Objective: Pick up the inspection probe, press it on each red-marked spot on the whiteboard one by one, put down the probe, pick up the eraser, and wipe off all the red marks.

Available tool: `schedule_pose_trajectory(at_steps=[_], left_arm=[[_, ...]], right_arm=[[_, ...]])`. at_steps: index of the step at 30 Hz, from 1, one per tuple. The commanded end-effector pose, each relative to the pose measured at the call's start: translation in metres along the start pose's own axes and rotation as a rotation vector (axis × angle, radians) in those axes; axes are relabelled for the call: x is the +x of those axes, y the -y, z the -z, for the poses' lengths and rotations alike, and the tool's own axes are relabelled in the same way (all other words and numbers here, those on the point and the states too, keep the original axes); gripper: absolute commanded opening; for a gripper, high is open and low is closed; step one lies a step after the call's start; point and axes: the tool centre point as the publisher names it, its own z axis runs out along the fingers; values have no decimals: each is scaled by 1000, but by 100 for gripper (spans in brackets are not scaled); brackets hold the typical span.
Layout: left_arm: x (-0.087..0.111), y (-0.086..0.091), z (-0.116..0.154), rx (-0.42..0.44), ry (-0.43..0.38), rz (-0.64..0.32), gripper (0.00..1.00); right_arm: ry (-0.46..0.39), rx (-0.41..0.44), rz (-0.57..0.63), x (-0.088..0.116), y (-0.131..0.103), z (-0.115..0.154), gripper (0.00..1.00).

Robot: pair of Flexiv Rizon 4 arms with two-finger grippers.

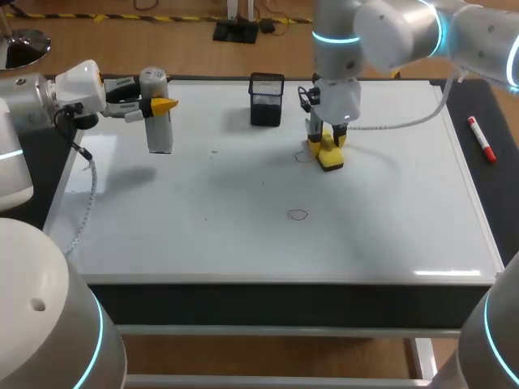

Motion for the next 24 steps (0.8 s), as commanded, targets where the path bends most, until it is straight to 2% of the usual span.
schedule_pose_trajectory(at_steps=[1, 6, 12, 24], left_arm=[[0, 0, 0, 3, 1, -3, 0], [0, 0, 0, 3, 1, -3, 0], [0, 0, 0, 3, 1, -3, 0], [0, 0, 0, 3, 1, -3, 0]], right_arm=[[-6, 10, -25, 9, 1, 0, 0], [-6, 50, -94, 7, 1, 23, 0], [43, 65, -114, -14, 3, 44, 0], [52, 79, -101, -72, 5, 25, 0]])
